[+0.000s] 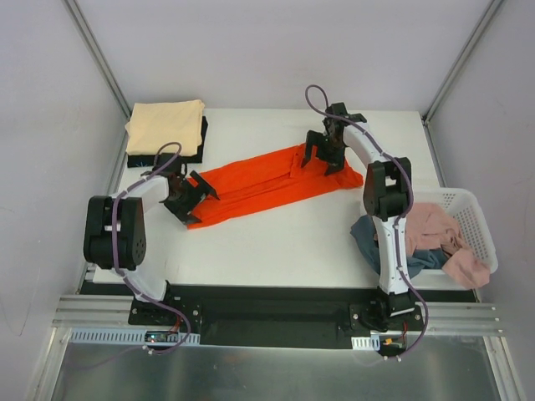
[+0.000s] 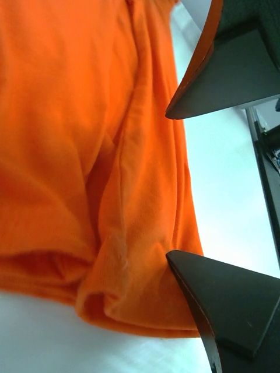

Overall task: Fold and stack the t-shirts
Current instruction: Rotate the tshirt 85 degrees

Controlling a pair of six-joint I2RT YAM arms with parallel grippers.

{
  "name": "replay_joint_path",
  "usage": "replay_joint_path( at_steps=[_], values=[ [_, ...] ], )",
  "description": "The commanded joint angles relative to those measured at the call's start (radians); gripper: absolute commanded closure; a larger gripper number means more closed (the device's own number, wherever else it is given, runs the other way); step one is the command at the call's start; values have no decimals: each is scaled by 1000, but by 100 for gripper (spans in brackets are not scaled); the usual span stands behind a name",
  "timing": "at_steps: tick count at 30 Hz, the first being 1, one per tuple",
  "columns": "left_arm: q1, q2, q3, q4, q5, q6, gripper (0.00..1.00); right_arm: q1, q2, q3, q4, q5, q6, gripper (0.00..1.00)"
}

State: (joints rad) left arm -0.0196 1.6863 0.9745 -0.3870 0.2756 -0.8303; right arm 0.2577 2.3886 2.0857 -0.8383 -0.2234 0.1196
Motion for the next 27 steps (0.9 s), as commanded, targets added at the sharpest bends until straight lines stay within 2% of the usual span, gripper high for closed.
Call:
replay_joint_path(
  at_steps=[1, 4, 8, 13, 16, 17, 21, 22, 25, 27],
  values=[
    [-139, -65, -155, -98, -29, -105, 1, -11, 99, 151, -35, -1, -12, 3],
    [-264, -134, -227, -98, -32, -219, 1, -12, 135, 195, 31, -20, -24, 3],
    [-419, -241, -296, -96, -39, -352, 1, -9, 198, 303, 68, 39, -20, 4],
    [-560, -348, -330, -99, -82, -414, 1, -11, 207, 336, 254, 35, -37, 3],
    [-609, -439, -301, -112, -127, -357, 1, -9, 156, 344, 283, -5, -44, 4],
    [-611, -468, -269, -121, -134, -293, 1, -5, 130, 327, 291, -17, -57, 4],
    [-609, -494, -120, -237, -236, -112, 1, 38, -58, 168, 262, -5, -141, 3],
    [-608, -485, -59, -249, -298, -40, 1, 47, -87, 131, 249, 7, -149, 4],
    [-573, -418, 51, -259, -363, 67, 1, 92, -210, -42, 223, 44, -140, 3],
    [-496, -361, 101, -254, -340, 114, 0, 127, -290, -181, 222, 59, -71, 3]
  ],
)
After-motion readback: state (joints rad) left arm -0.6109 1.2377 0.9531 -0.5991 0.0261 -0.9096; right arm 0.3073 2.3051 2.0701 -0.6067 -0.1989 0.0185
